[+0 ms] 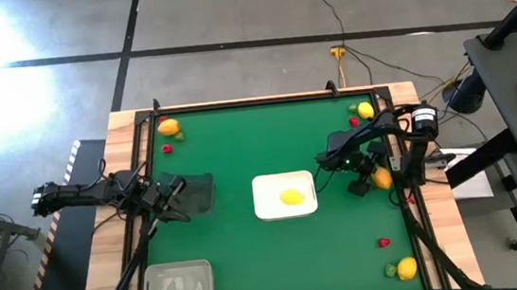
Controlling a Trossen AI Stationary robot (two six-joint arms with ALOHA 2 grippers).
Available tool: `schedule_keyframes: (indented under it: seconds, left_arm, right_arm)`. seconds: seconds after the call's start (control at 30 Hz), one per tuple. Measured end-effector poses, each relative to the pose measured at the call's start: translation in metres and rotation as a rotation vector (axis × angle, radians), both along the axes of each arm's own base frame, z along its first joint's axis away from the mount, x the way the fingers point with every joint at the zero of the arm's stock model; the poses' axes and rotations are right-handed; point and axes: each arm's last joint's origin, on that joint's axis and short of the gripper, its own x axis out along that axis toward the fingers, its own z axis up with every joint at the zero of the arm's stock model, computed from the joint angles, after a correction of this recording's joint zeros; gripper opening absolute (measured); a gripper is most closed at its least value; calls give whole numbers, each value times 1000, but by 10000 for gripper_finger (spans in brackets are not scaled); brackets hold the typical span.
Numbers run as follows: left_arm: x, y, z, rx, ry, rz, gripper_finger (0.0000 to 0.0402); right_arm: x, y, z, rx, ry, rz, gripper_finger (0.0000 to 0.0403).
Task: Sort produce into baskets
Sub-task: Put the yellow lemon into the white bin
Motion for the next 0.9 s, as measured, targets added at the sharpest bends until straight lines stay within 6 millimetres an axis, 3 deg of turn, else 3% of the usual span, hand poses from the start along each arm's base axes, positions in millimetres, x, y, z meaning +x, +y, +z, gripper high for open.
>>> schedule_keyframes:
  seconds: [0.23, 0.37, 0.57, 0.77, 0.9]
  left_arm:
    - [0, 0, 0, 0, 0, 0, 2]
    - [0, 0, 0, 0, 0, 0, 2]
    - [0, 0, 0, 0, 0, 0, 2]
    - [0, 0, 0, 0, 0, 0, 2]
    - [0, 0, 0, 0, 0, 0, 2]
  right_arm:
    - [1, 0, 3, -4, -3, -3, 262]
    - [9, -3, 22, -4, -31, 20, 246]
    - [34, -14, 89, -183, -139, 95, 254]
    - [73, 1, 164, -342, -634, 126, 251]
    - [93, 20, 200, -379, -965, 189, 253]
